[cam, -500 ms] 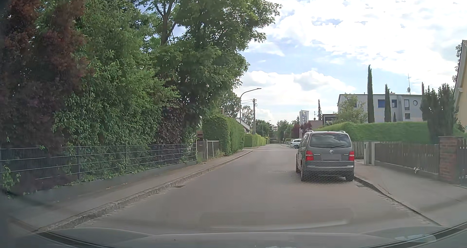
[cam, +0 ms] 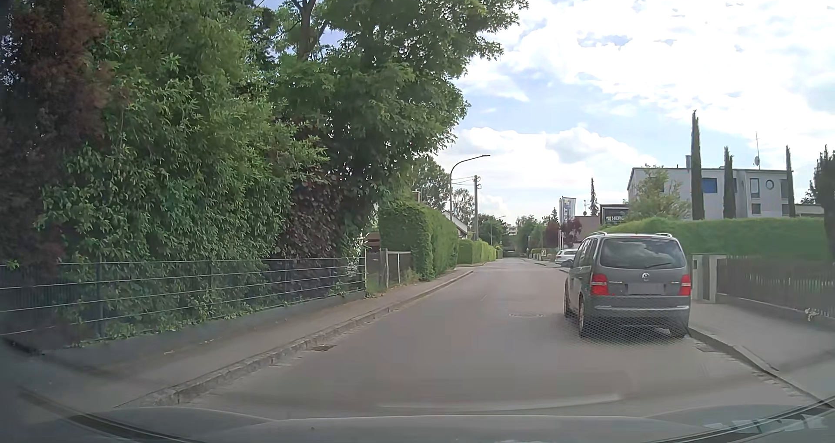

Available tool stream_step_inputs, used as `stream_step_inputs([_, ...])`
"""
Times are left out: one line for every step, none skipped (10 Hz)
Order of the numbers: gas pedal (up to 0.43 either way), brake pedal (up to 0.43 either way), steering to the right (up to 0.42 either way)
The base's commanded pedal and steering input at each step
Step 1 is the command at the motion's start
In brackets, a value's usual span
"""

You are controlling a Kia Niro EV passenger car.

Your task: Follow the waypoints while adhering to traffic rules and regulations

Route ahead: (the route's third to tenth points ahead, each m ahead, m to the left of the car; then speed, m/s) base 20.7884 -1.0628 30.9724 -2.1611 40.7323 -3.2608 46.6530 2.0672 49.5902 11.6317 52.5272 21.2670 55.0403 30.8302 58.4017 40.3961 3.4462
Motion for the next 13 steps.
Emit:
stream_step_inputs([0.177, 0.018, -0.106])
stream_step_inputs([0.169, 0.018, -0.098])
stream_step_inputs([0.138, 0.018, -0.08])
stream_step_inputs([0.13, 0.024, -0.066])
stream_step_inputs([0.098, 0.018, -0.047])
stream_step_inputs([0.059, 0.018, -0.028])
stream_step_inputs([0.02, 0.018, -0.015])
stream_step_inputs([0.02, 0.018, 0.013])
stream_step_inputs([0.02, 0.018, 0.046])
stream_step_inputs([0.047, 0.018, 0.066])
stream_step_inputs([0.087, 0.018, 0.077])
stream_step_inputs([0.098, 0.018, 0.082])
stream_step_inputs([0.11, 0.018, 0.092])
